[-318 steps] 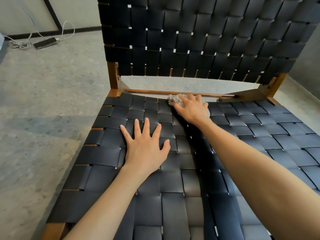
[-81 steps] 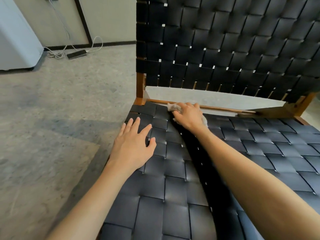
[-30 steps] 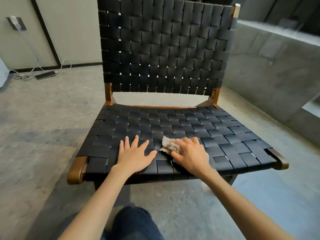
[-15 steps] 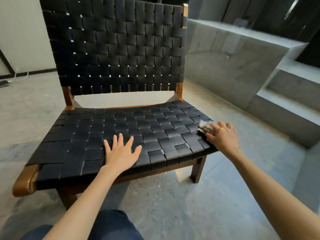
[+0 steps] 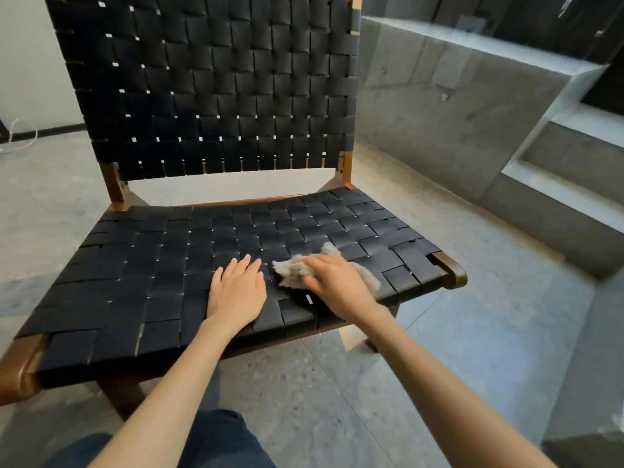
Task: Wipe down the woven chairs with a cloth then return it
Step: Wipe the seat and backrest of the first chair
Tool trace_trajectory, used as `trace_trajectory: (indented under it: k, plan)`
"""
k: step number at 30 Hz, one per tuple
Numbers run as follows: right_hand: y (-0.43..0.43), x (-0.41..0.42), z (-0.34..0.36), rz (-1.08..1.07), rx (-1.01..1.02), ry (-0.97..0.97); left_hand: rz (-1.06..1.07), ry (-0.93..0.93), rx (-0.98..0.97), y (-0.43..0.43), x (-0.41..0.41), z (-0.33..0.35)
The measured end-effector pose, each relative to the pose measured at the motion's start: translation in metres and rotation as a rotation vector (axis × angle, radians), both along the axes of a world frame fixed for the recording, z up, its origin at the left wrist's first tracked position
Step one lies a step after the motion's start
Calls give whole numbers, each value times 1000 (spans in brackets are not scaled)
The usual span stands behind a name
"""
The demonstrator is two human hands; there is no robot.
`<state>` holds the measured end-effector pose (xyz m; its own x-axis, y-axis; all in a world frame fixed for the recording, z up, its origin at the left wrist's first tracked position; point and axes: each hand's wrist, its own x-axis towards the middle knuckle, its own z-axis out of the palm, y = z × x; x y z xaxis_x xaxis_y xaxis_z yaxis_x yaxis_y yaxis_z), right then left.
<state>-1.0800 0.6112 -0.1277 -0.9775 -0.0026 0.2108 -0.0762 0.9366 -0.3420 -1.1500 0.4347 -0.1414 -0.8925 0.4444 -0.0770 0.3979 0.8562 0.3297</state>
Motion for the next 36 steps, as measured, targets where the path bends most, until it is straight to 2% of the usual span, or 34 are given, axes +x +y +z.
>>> trace_trajectory:
  k: [3, 8, 13, 16, 20, 22, 24, 28, 33, 36]
  plan:
    - [-13, -24, -5, -12, 19, 11, 14, 6, -2, -2, -1, -1]
    - [34, -38, -8, -131, 253, -155, 4, 8, -9, -1, -3, -1]
    - [112, -15, 1, -444, 374, -169, -3, 5, -11, 1, -14, -5]
    - [142, -9, 9, -588, 384, -178, -3, -7, -21, 2, -20, -6]
    - [147, -24, 12, -706, 253, -232, 0, -19, -15, 3, -24, -6]
    - [142, -26, 10, -643, 284, -180, -4, -15, -34, 3, -25, -7]
    - [127, -26, 8, -488, 332, -151, -17, -22, -52, 4, -29, -8]
    - [71, -36, -4, -201, 243, -125, 7, -53, -20, 8, -42, -11]
    - [8, -72, -15, -53, 202, -180, 27, -32, -39, 11, -57, -17]
    - [-25, -92, -23, -106, 244, -190, 49, 3, -66, 14, -64, -20]
